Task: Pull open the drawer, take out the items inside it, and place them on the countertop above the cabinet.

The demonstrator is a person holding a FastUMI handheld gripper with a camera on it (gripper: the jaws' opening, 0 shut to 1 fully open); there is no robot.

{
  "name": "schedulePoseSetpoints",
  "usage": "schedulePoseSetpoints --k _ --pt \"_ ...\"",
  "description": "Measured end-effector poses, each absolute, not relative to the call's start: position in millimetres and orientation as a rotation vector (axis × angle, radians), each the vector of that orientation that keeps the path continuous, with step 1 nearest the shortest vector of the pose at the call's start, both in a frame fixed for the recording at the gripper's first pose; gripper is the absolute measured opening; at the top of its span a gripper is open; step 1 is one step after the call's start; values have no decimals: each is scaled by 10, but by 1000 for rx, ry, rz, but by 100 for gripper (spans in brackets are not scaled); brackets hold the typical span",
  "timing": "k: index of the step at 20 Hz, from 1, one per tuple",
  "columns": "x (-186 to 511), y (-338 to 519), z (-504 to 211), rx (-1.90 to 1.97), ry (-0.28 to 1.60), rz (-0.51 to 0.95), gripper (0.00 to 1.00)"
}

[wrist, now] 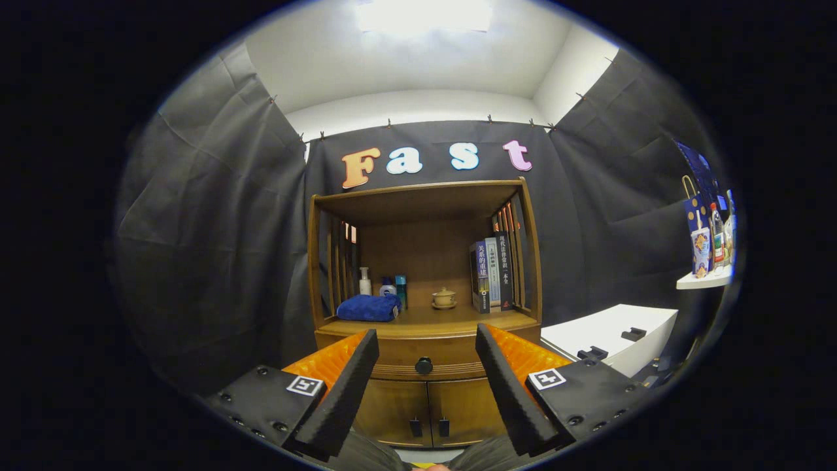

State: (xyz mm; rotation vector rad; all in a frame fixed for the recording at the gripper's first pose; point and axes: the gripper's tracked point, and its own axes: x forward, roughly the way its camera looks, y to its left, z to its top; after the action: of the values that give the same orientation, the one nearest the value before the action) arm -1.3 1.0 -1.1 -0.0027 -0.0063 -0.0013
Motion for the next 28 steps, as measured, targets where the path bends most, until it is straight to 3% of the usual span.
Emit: schedulePoseSetpoints --k 8,16,28 --pt "106 -66 12 10 -5 -2 98" --pt "1090 7 -234 -54 36 -15 98" --pt "2596 145 -2271 -87 246 -18 96"
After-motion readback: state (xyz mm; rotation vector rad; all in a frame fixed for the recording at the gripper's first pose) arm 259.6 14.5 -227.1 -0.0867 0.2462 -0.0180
